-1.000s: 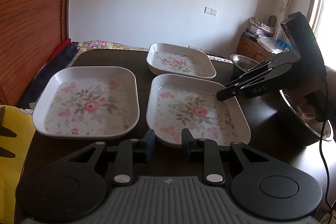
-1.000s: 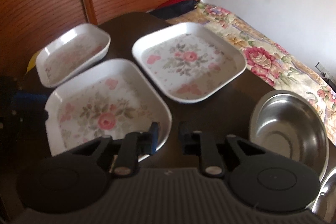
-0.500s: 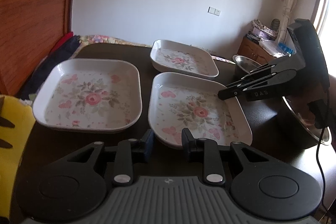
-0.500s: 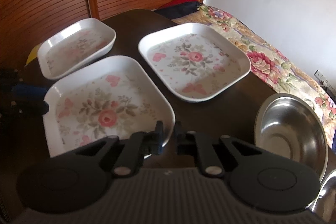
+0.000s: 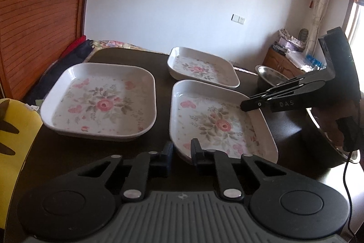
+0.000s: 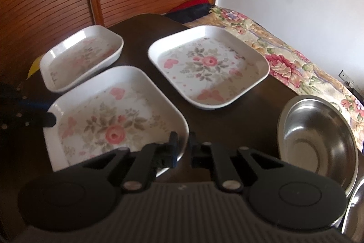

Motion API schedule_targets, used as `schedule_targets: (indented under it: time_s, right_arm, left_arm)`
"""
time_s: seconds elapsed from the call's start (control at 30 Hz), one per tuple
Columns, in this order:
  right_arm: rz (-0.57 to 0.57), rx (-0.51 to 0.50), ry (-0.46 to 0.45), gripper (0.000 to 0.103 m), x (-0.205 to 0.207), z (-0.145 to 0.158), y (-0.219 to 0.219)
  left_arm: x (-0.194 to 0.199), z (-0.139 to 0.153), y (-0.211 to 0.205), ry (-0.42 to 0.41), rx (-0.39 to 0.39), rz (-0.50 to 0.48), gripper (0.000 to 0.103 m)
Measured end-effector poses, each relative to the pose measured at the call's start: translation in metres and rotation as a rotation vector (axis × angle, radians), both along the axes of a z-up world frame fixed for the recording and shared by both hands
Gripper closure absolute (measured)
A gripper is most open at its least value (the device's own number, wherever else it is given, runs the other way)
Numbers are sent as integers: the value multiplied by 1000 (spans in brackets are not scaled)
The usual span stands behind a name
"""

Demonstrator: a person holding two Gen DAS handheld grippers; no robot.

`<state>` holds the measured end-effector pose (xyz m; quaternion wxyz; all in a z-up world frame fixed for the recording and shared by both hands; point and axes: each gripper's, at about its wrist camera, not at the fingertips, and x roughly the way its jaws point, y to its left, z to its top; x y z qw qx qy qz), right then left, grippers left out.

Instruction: Organize plates and bowls

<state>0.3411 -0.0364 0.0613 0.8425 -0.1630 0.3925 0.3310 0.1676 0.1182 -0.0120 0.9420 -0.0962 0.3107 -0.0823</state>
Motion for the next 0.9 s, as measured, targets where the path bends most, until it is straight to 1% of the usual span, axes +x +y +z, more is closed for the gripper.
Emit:
schedule_targets:
  time_s: [0.3,0.57,0.77,0.9]
  right_arm:
    - [-29,29,-48,94,-16,18,-3]
    - [-38,52,-80,95,-35,35,0]
    - [-28,61,-102,94,-61,47,1]
    - [-22,65,-108,94,-78,48,2]
  left_arm:
    - [-17,4,3,-9,-18,-1,63]
    - [-44,20,4,-40,-15,-2,66]
    - [-70,25,4,-51,-14,-1,68]
    - [-83,22,3,-47,-14,-7,70]
